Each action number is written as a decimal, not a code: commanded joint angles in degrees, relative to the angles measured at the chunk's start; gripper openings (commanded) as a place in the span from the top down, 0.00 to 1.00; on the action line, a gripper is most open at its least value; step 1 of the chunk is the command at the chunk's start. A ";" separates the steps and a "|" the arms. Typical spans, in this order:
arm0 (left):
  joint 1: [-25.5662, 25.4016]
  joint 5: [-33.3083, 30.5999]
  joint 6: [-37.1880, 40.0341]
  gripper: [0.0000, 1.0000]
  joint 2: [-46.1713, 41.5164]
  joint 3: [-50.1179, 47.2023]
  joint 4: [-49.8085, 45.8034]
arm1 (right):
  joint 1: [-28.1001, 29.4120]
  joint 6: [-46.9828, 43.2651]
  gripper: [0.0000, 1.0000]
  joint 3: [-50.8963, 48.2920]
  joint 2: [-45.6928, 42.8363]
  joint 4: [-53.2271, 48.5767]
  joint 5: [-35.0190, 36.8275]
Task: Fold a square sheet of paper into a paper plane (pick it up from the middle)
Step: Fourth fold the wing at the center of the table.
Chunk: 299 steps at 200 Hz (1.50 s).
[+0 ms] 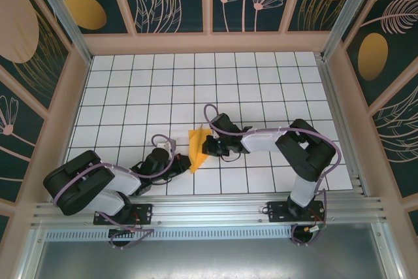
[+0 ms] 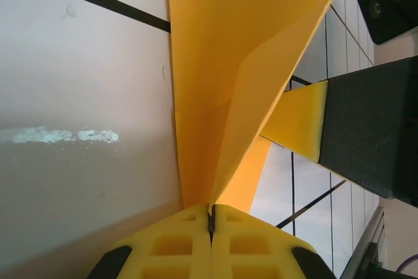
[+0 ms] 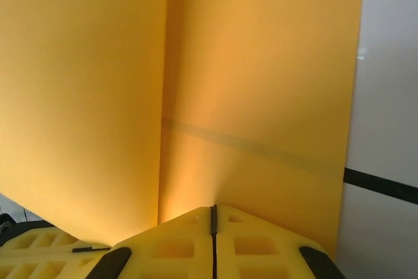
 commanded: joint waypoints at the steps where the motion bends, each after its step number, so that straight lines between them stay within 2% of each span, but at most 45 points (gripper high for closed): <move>1: 0.19 -1.26 -0.06 0.97 -0.51 0.58 -5.32 | 0.13 -0.75 0.90 1.04 0.57 -1.35 1.93; 59: 0.17 -1.54 0.09 0.97 -0.22 1.18 -7.27 | 0.73 0.25 0.91 -0.36 -5.65 6.65 -1.33; 102: 0.20 -1.49 -0.07 0.97 0.71 1.37 -7.43 | 2.02 1.18 0.92 0.14 -3.27 12.06 -6.00; 182: 0.17 -0.95 0.64 0.96 1.21 1.69 -7.46 | 1.50 0.13 0.91 4.97 3.38 8.71 -4.79; 219: 0.17 -0.65 0.82 0.93 1.19 1.35 -7.12 | 0.87 -0.49 0.91 5.49 4.74 7.34 -4.17; 266: 0.21 0.07 1.27 0.85 0.75 1.70 -6.86 | 0.57 -0.26 0.91 5.64 6.15 7.35 -3.85; 299: 0.20 0.42 1.70 0.84 -0.90 1.32 -6.50 | 0.51 -0.16 0.92 5.67 6.54 7.34 -3.59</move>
